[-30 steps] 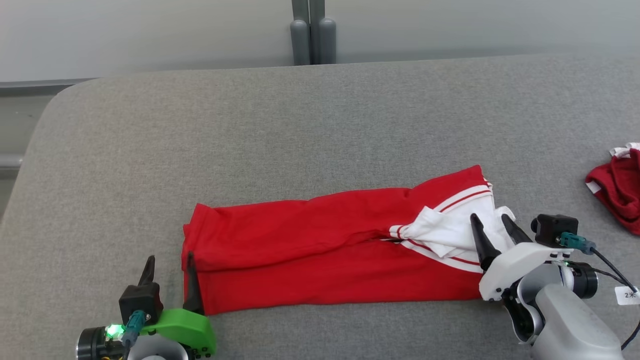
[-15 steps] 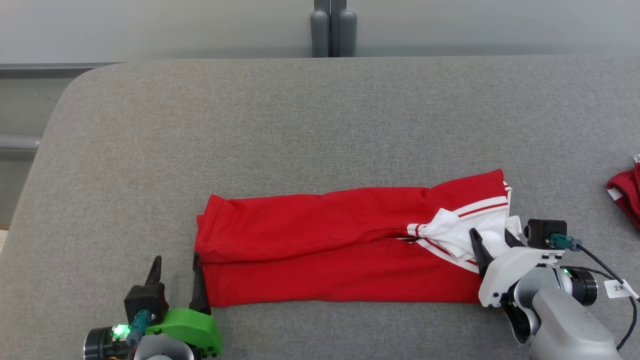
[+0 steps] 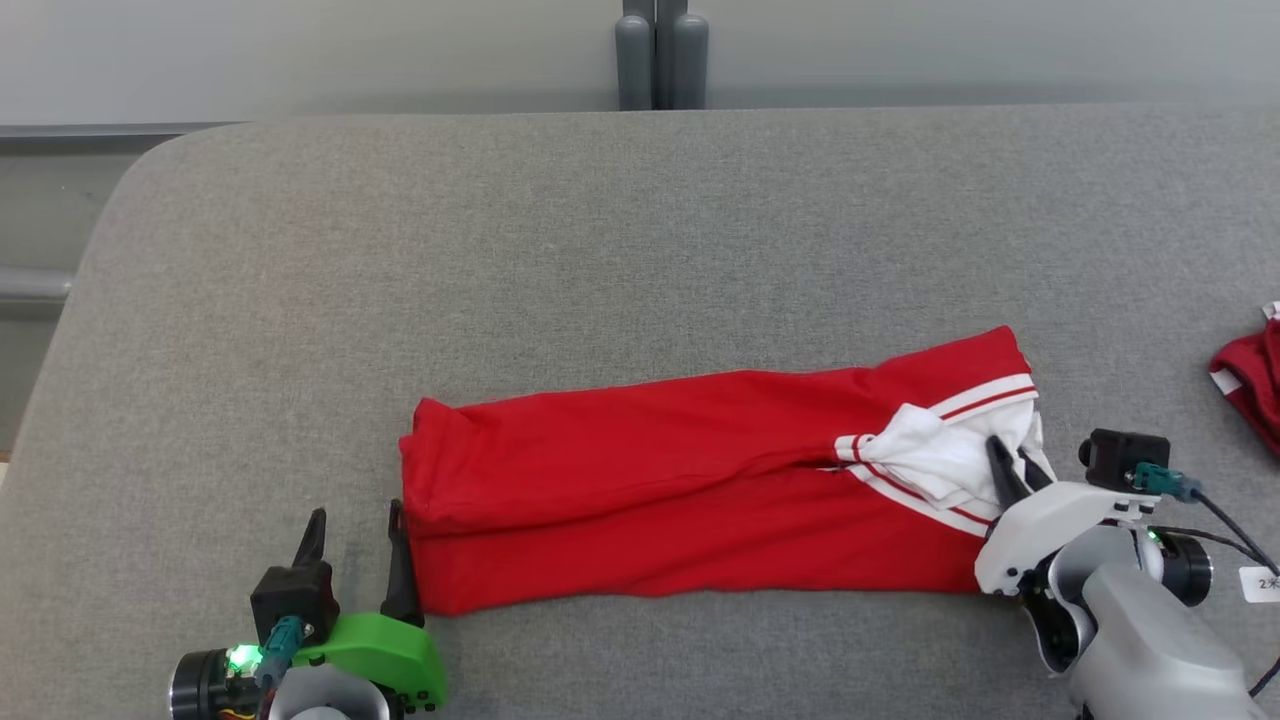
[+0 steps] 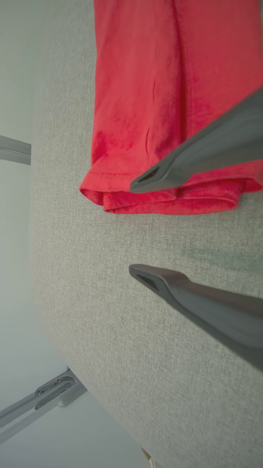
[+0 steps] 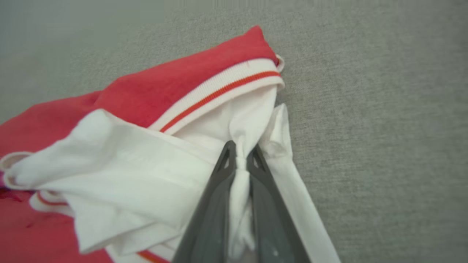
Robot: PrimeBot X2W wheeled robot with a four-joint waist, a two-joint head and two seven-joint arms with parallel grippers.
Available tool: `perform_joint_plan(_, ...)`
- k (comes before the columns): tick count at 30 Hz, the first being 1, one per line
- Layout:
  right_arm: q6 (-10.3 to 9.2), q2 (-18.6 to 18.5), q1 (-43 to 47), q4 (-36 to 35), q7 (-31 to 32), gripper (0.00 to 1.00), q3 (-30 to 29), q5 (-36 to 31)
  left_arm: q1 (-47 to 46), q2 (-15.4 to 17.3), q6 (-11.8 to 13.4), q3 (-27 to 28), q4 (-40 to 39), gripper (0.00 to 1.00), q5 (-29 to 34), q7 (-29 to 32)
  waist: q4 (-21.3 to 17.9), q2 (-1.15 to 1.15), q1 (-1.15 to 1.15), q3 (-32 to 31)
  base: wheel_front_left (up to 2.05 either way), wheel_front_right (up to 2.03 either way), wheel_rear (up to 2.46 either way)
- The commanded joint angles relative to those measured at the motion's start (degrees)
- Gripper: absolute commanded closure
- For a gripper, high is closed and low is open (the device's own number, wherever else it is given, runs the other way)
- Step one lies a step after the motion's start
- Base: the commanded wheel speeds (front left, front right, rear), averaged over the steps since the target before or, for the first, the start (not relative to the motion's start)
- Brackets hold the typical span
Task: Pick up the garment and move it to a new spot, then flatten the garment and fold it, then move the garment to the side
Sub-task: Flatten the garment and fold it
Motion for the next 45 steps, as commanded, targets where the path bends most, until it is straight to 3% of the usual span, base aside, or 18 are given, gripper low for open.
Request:
perform_joint_plan(1, -0.89, -1.8, 0.0, 0.7, -0.3, 1.0, -1.6, -0.3, -0.6, 0.1, 0.1, 0.0, 0.1, 0.0, -0.1, 0.0, -0.5, 0.0, 0.0, 0.0, 0.0, 0.0, 0.0)
perform_joint_plan(7, -0.56, -2.0, -0.7, -2.8, -0.9, 1.0, -4.7, -1.5, -0.6, 0.1, 0.0, -0.4, 0.3, 0.0, -0.3, 0.0, -1.8, 0.0, 0.0, -0.3, 0.0, 0.0, 0.0)
perform_joint_plan(10, -0.54, -0.3, 0.4, -6.6, -0.8, 1.0, -3.9, -2.0, -0.8, 0.1, -0.2, -0.7, 0.5, 0.0, -0.5, 0.0, -2.3, 0.0, 0.0, -0.4, 0.0, 0.0, 0.0)
perform_joint_plan(20, -0.5, 2.6, 4.5, -21.7, 0.9, 1.0, 9.4, 4.1, -0.5, 0.1, -0.5, -2.3, 1.2, 0.0, -0.7, 0.0, -1.1, 0.0, 0.0, -1.9, 0.0, 0.0, 0.0)
perform_joint_plan(27, -0.49, 2.9, 5.4, -28.1, 4.4, 1.0, 17.4, 8.0, -0.1, 0.1, -0.6, -4.4, 1.3, 0.0, -0.7, 0.0, 3.4, 0.0, 0.0, -2.3, 0.0, 0.0, 0.0)
perform_joint_plan(37, -0.49, 5.2, 2.8, -27.0, 6.0, 1.0, 23.5, 9.4, 0.2, 0.1, -0.6, -8.2, 2.0, 0.0, -2.0, 0.0, 12.2, 0.0, 0.0, -2.3, 0.0, 0.0, 0.0)
perform_joint_plan(44, -0.49, 6.5, 0.8, -23.7, 5.1, 1.0, 25.9, 10.3, 0.3, 0.1, 0.0, -9.4, 2.0, 0.0, -2.6, 0.0, 15.6, 0.0, 0.0, -1.9, 0.0, 0.0, 0.0)
perform_joint_plan(45, -0.49, 6.7, 0.5, -23.3, 4.8, 0.35, 26.2, 10.6, 0.3, 0.1, 0.1, -9.5, 1.9, 0.0, -2.6, 0.0, 15.7, 0.0, 0.0, -1.9, 0.0, 0.0, 0.0)
